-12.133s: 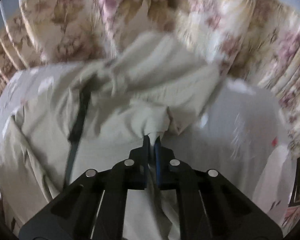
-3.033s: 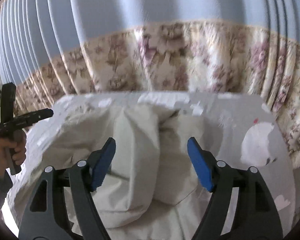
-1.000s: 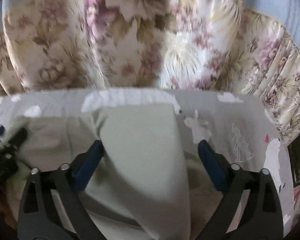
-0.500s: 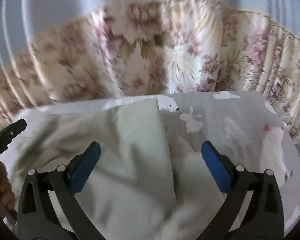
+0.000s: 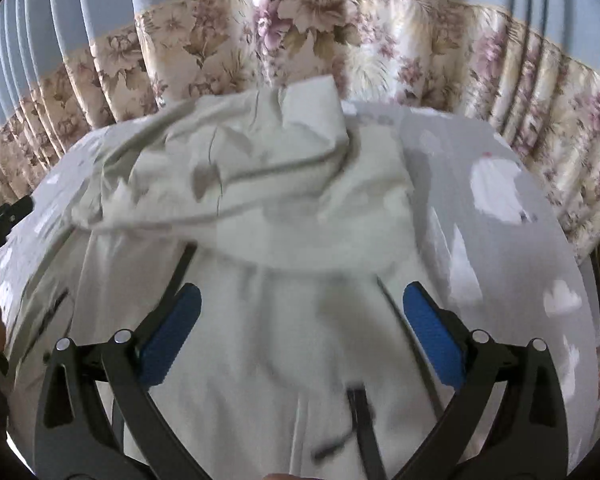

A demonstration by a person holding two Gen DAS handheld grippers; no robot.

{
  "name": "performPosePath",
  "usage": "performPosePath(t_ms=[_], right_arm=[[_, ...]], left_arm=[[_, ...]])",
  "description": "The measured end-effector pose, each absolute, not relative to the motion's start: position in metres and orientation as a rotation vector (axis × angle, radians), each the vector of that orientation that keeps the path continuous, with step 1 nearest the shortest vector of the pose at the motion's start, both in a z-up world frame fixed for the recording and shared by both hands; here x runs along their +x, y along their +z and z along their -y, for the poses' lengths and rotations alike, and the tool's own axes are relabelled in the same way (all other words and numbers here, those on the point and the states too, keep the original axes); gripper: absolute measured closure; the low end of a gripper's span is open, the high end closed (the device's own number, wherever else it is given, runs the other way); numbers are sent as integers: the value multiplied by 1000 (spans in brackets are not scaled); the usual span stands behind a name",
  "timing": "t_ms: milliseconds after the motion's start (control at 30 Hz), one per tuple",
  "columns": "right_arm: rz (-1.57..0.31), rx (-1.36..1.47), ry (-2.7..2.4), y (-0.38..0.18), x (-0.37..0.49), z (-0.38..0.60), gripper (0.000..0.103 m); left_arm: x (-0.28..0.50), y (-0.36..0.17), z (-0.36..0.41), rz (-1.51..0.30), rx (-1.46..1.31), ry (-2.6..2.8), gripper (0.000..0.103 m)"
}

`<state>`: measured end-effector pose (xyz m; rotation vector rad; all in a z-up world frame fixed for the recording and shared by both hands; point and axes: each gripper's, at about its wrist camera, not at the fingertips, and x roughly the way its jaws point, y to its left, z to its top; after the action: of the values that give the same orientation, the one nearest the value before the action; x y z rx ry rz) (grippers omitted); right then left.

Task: Fold large clothes
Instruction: 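Lay the beige jacket down on the sheet and open both tools, then grasp the jacket hem with the right tool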

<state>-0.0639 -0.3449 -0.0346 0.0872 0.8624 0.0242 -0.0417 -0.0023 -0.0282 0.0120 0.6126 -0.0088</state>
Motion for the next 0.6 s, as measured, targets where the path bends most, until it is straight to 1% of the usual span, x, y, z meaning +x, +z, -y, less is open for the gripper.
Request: performPosePath(t_ms=[100,233,433,600], right_arm=[[-807,101,60,-34,-91,343,3],[-795,94,39,-42,-97,336,3],[-823,105,38,-51,-102,335,3],[-828,85,21,-44,-136,352,3]], left_arm=[[-70,-38,-8,-610,15,3,3],[-97,-57,-11,-611,27,33,3],[-103,-57,-4,-621,59,9,3],[-122,-53,-9,-637,121,-41,3]])
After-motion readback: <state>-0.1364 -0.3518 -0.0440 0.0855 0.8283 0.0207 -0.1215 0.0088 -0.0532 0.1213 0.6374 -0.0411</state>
